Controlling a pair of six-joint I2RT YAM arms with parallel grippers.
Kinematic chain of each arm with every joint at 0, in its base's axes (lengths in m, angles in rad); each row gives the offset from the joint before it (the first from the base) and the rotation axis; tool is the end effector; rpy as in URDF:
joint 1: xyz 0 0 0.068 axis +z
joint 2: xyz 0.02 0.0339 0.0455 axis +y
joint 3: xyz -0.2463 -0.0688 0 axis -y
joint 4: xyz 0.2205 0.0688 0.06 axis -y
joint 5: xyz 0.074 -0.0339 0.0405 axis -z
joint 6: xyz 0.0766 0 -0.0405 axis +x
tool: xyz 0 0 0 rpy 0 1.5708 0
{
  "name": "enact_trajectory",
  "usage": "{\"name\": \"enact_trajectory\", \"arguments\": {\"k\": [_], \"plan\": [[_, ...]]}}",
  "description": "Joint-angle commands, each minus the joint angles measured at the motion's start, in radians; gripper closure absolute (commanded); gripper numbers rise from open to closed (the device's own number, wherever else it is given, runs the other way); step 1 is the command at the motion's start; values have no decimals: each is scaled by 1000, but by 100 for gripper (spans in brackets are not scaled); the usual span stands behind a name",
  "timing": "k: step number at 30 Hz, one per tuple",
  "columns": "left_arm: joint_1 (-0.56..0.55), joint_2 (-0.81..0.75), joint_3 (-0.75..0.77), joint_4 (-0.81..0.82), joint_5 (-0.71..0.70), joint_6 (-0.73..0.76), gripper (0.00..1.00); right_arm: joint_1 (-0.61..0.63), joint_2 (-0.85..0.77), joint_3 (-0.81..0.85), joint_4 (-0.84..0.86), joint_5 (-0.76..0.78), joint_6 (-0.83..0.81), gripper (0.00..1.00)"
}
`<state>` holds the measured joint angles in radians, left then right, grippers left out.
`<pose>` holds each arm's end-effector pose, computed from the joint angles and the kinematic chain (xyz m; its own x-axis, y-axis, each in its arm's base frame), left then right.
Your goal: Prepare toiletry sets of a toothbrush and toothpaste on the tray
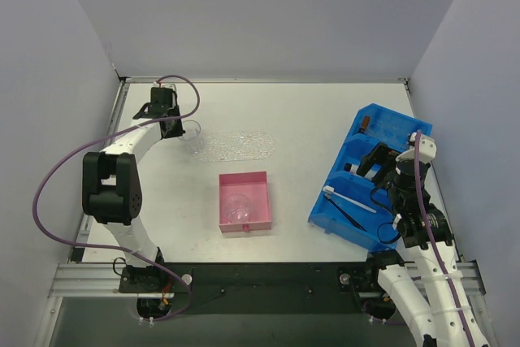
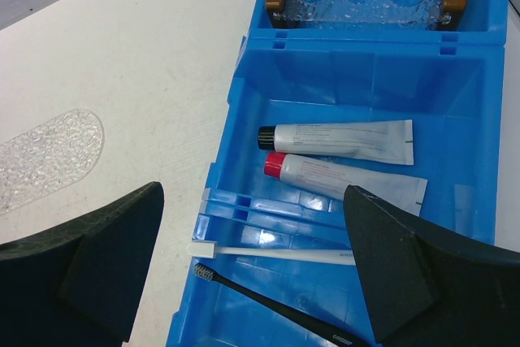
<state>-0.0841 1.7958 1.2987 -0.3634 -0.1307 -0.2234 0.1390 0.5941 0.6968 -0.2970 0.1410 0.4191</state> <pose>0.3946 -0.0232 0.1875 -0.7364 -0.1584 -0.6577 -0.1687 0.9845 -0.0481 0.1759 0.0137 0.3047 -0.1749 0.3824 -0.9073 0.0772 0.9240 0.3745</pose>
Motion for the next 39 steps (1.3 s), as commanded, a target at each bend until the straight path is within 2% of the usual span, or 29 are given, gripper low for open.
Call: {"name": "enact_trajectory", "arguments": {"k": [1,5,10,22,26,32,39], "plan": [[7,-32,36,11,-11,15,78,4,12,-2,9,3,1,13],[7,-35,36,15,3,18,77,4,18,0,9,3,1,13],[7,-49,28,26,25,19,63,4,18,1,7,2,0,13],[6,-99,5,58,62,16,48,4,19,13,1,5,-9,13],[7,-163,-18,86,65,15,43,4,41,56,-8,20,-43,14],[9,-288,-67,122,77,15,34,-7,203,180,-42,34,-115,15],[0,-423,-139,159,167,2,30,-64,614,453,-65,12,-187,20]]}}
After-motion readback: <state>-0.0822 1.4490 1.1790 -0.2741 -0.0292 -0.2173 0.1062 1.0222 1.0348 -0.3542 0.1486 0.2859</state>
